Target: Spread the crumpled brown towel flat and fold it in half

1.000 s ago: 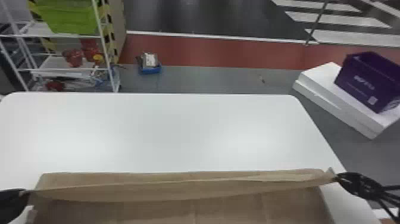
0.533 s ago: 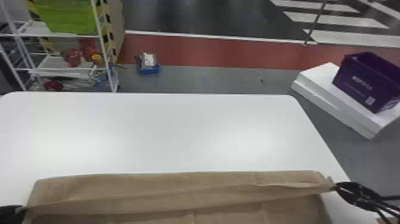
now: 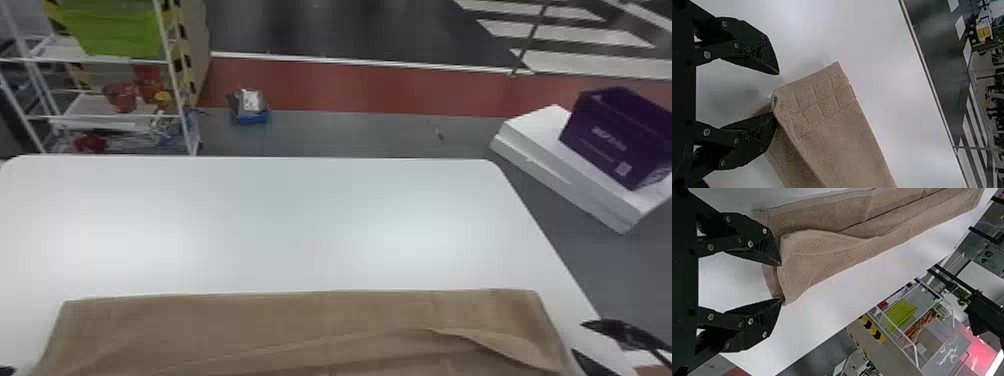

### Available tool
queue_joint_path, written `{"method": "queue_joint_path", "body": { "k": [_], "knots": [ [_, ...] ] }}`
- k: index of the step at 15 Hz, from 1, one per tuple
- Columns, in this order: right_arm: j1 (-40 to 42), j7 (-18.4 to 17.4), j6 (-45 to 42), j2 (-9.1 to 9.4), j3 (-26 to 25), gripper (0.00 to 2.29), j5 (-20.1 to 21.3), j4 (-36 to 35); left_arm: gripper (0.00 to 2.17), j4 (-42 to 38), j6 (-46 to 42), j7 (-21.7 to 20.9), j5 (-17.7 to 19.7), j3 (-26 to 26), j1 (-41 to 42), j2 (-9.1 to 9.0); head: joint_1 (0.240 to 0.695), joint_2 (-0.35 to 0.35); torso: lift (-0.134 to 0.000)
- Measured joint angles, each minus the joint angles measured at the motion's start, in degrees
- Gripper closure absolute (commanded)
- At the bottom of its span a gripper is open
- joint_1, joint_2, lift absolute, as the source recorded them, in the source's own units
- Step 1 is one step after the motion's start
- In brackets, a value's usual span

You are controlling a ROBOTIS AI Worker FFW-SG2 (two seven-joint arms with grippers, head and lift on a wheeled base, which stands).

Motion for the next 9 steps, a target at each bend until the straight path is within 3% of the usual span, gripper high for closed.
{"method": "queue_joint_path", "body": {
  "k": [2,5,7,9],
  "knots": [
    [-0.05,-0.36,-1.03,-0.04,-1.64,0.2,-0.43,0.68,0.61,0.1,-1.05,0.62,1.12,1.76,-0.23,0.0,0.695,-0.128,-0.124],
    [0.62,-0.39,-1.44,0.29,-6.45,0.17,-4.39,0.67,0.61,-0.12,-1.61,0.97,4.7,7.66,-2.24,0.0,0.695,-0.117,-0.124],
    [1.44,-0.41,-1.42,0.75,-8.04,0.17,-7.66,-0.75,0.61,-0.88,-1.7,0.7,10.03,12.21,-3.37,0.0,0.695,-0.095,-0.124],
    [1.78,-0.37,2.07,2.68,-8.52,0.18,-8.72,-4.54,0.61,-3.44,-0.64,-1.0,16.0,14.81,-3.63,0.0,0.695,-0.082,-0.124]
  ]
}}
